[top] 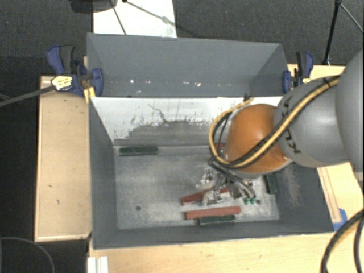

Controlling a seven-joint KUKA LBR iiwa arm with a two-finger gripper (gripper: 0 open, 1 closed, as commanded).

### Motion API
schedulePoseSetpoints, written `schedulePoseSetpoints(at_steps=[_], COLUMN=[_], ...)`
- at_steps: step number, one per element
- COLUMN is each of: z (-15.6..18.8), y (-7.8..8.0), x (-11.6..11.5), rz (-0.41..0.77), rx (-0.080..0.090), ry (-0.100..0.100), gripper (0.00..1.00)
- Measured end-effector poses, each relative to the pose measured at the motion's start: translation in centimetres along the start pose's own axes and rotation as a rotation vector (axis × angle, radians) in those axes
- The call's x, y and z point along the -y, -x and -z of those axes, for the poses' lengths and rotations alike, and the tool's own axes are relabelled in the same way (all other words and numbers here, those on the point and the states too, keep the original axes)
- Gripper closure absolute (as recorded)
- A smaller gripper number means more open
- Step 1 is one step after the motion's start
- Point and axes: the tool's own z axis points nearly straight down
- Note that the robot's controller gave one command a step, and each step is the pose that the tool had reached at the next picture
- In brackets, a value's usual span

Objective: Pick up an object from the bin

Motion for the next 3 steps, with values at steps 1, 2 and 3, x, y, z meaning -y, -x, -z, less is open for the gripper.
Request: schedulePoseSetpoints(at_steps=[1, 2, 3], z=[14.23, 14.19, 14.19], y=[0.84, 0.82, 0.81], x=[0.02, 0.01, 0.02], rz=[-0.018, -0.019, -0.021], rx=[-0.001, -0.002, -0.002], ry=[-0.001, 0.0, 0.0], gripper=[1.0, 0.0, 1.0])
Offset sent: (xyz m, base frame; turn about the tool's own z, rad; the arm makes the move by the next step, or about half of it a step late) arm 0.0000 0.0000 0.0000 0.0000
